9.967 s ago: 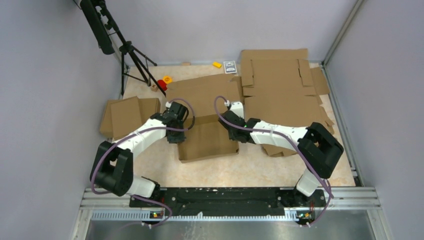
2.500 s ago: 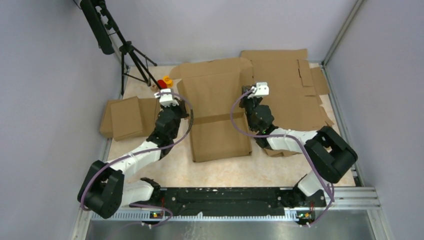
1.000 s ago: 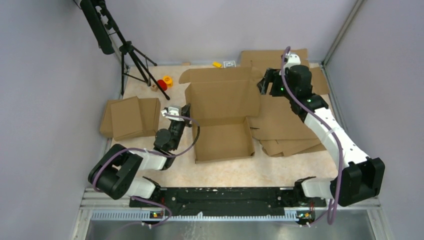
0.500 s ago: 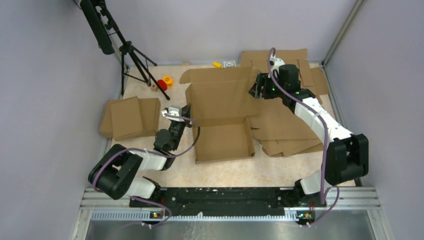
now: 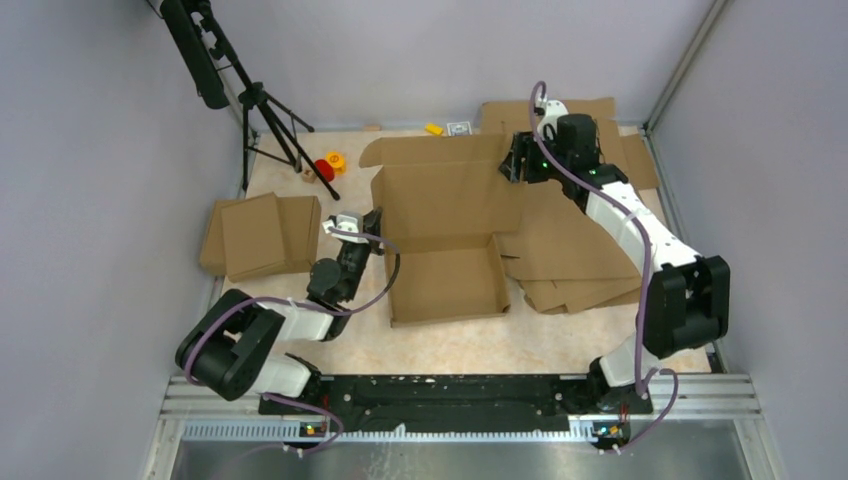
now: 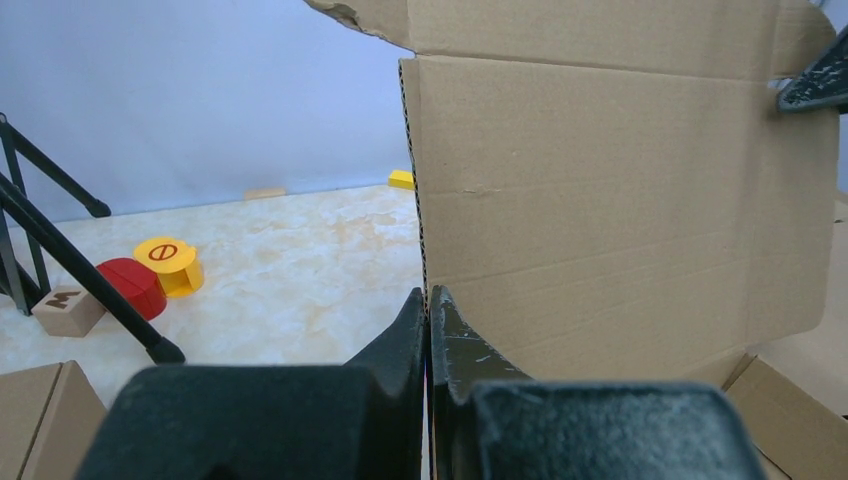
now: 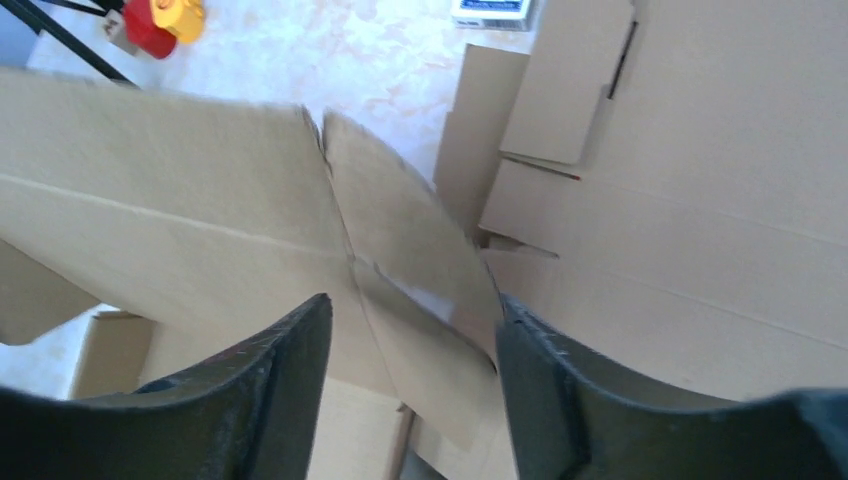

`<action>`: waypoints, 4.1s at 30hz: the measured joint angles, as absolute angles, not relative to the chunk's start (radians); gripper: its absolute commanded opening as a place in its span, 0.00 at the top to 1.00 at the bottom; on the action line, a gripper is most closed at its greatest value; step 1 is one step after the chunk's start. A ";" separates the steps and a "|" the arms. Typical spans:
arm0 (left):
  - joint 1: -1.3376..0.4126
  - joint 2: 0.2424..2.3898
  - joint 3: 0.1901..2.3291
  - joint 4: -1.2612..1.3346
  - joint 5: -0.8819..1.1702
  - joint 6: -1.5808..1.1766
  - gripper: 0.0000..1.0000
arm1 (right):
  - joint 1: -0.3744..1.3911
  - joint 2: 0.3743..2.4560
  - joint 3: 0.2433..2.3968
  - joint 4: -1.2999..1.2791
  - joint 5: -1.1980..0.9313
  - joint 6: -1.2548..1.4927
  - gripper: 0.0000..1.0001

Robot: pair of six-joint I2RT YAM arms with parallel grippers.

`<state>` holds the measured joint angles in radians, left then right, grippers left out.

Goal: Fold the paper box

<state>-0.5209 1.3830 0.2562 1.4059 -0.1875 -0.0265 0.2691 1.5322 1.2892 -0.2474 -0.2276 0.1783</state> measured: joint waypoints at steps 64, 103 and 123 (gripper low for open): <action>-0.492 1.232 0.871 0.115 -0.398 -0.407 1.00 | 0.552 1.370 1.006 0.207 0.214 0.264 1.00; -0.494 0.839 0.480 0.216 -0.243 -0.467 1.00 | 0.955 1.224 0.661 0.495 0.857 0.273 1.00; -0.500 0.789 0.418 0.156 -0.225 -0.473 1.00 | 0.972 1.027 0.581 0.229 0.703 0.372 0.46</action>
<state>-0.4995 0.7887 0.4179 0.1558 -0.2249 -0.4728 0.9722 1.0271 0.5808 0.2295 0.7033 0.3717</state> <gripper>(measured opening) 0.002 0.441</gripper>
